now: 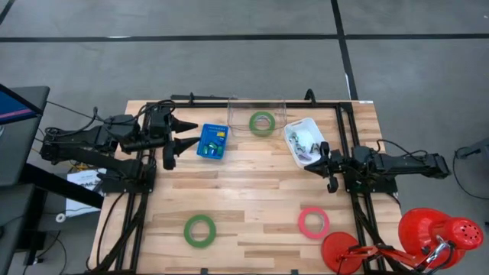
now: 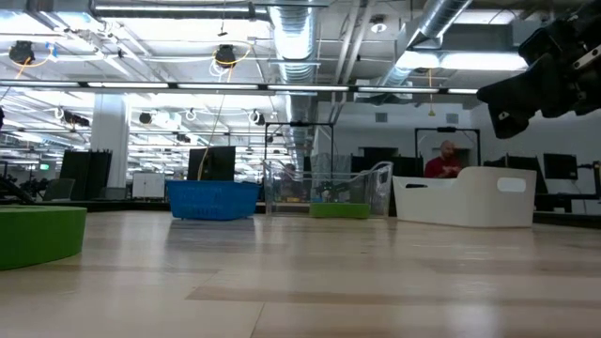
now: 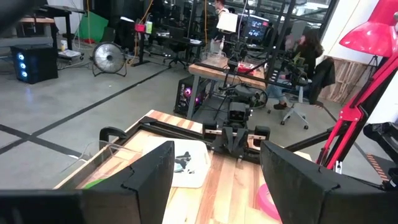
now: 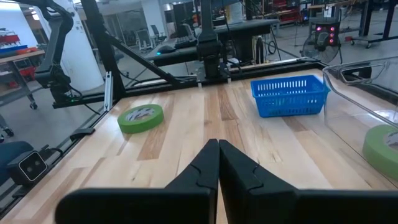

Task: Pick and place Stapler, Stapler remover, tape
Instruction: Put the green tape into the transparent bin

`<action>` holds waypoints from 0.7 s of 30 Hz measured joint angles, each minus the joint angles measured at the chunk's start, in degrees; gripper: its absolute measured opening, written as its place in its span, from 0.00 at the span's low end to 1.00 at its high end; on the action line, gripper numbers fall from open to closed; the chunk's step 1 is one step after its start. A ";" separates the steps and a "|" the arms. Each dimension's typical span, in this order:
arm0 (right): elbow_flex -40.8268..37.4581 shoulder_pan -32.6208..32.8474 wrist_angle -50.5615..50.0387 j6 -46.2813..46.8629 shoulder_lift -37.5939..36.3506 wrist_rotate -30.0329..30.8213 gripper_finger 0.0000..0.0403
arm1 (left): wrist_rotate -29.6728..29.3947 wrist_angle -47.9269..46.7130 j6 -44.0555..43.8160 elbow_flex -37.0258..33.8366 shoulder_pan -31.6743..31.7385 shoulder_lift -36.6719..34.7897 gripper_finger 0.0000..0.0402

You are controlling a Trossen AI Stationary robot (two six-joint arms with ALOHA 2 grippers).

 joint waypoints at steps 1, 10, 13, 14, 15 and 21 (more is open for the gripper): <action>-0.01 0.00 0.00 0.00 0.00 0.00 0.00 | 0.00 0.17 0.00 0.00 0.00 0.00 0.56; -0.02 0.00 0.00 0.00 0.00 -0.02 0.00 | 0.00 0.56 0.00 0.00 0.00 0.02 0.56; 0.00 0.00 0.02 0.00 0.00 -0.01 0.00 | 0.00 0.60 0.00 0.00 0.00 0.01 0.56; -0.02 0.00 0.02 0.00 0.01 -0.02 0.00 | 0.00 0.65 0.00 0.00 0.00 0.00 0.56; -0.02 0.00 0.02 0.00 0.02 -0.02 0.00 | 0.00 0.73 0.00 0.00 0.01 0.01 0.56; -0.02 0.00 0.02 0.00 0.02 -0.02 0.00 | 0.00 1.15 0.00 0.00 0.00 0.02 0.56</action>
